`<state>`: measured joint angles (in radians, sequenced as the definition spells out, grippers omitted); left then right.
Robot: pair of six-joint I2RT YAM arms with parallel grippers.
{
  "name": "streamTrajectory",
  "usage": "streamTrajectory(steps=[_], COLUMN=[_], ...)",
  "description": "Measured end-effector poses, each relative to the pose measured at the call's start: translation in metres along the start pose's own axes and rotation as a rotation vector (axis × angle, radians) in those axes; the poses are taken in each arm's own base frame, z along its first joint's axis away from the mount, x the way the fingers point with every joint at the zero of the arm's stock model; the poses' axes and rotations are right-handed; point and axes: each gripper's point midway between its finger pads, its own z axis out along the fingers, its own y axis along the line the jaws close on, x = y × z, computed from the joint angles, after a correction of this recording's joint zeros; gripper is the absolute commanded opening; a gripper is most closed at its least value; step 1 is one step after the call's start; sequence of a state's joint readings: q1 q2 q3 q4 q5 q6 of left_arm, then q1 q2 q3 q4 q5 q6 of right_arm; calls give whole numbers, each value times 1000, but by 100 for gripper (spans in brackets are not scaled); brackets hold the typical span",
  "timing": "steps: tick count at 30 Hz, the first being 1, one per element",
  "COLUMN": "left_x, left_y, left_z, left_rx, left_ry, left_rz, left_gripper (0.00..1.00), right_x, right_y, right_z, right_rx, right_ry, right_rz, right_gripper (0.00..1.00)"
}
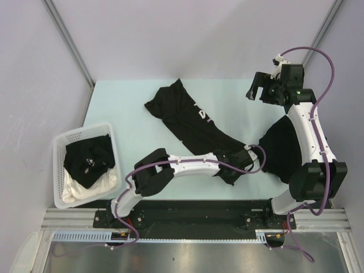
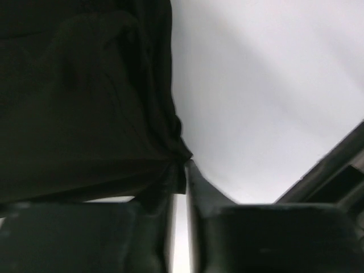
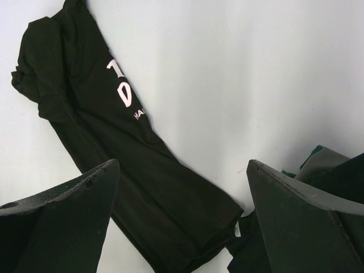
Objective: Fold and stack the t-shirts
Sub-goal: Fold the tshirt
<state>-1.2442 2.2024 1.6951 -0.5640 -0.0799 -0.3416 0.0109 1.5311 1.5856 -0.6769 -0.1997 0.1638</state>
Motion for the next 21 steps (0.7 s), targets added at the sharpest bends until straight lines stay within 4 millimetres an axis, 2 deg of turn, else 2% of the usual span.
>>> streamTrajectory(steps=[1,14,17,21], left_x=[0,4,17,44], left_y=[2,6,11,20], left_z=[1,-1,-7,-22], left_rx=[-6,-9,-10,-21], left_ry=[1,-8,-7,22], left_rz=[2,-43,-64,-94], left_gripper=[0,0,0,0], right_x=[0,6,6,5], right_y=[0,-1,-1,1], right_z=[0,2,2,3], right_rx=[0,0,-4,-10], right_ry=[0,14,15,10], right_rz=[0,3,3,2], right_gripper=[100,100,100,100])
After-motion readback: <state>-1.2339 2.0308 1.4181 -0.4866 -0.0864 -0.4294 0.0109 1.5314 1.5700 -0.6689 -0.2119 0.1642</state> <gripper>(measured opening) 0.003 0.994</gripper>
